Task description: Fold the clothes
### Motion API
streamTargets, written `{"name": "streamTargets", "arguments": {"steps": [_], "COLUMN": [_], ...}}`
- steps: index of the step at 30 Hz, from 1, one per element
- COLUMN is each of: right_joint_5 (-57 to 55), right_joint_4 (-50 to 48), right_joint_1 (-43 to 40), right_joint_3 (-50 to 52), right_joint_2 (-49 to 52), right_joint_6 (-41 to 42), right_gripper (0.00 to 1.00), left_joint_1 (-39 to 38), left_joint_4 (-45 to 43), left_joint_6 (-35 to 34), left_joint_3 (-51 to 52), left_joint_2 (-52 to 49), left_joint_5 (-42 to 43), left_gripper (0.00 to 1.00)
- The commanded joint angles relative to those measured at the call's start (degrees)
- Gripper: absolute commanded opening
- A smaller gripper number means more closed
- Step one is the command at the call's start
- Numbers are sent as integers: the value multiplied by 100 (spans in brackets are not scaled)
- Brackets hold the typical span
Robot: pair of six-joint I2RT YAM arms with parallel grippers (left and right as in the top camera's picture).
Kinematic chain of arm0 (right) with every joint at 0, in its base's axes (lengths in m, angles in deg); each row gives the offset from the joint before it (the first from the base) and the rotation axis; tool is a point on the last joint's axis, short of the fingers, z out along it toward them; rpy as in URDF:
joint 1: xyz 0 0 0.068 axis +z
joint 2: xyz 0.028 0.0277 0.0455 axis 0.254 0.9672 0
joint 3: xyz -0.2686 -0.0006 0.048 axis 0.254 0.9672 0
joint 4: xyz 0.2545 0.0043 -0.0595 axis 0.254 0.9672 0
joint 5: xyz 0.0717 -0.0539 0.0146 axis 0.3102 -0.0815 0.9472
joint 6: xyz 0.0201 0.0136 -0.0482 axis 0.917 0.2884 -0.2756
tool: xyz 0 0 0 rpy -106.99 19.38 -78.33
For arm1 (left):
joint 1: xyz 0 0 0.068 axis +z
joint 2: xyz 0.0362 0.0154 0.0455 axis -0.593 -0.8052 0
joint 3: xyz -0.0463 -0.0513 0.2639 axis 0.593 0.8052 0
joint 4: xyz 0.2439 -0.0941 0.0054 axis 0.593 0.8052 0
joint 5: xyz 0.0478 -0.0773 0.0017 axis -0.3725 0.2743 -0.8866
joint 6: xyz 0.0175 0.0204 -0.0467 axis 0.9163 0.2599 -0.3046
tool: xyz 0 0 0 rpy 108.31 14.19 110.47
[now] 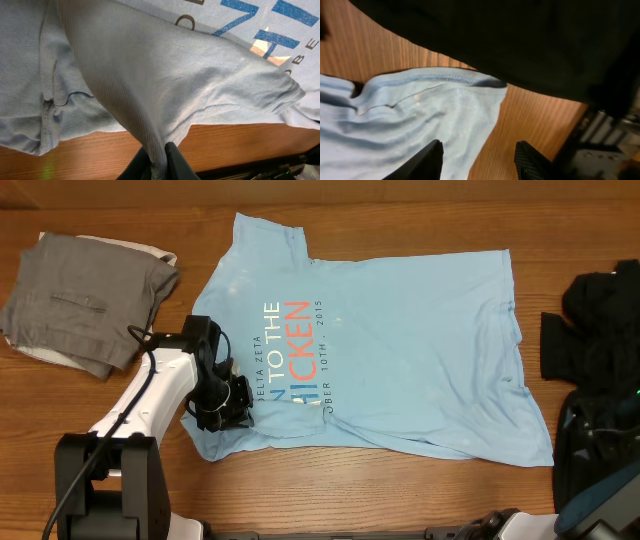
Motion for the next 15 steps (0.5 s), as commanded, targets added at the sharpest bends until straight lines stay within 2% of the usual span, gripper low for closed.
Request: {"name": "streamTargets", "arguments": {"steps": [1, 15], "right_joint_5": [376, 282], "right_joint_4": [-212, -1989], "right_joint_1": [2, -9], "right_joint_3": [249, 2039], "right_joint_2": [-31, -26], "right_joint_6": [-101, -103], "right_gripper": [52, 61], "left_joint_1": [-9, -9], "left_joint_4": [4, 17], "left_joint_6": [149, 151], "left_joint_3": [-111, -111], "left_joint_2": [4, 4], "left_joint_5": [44, 57], "left_gripper": [12, 15]}}
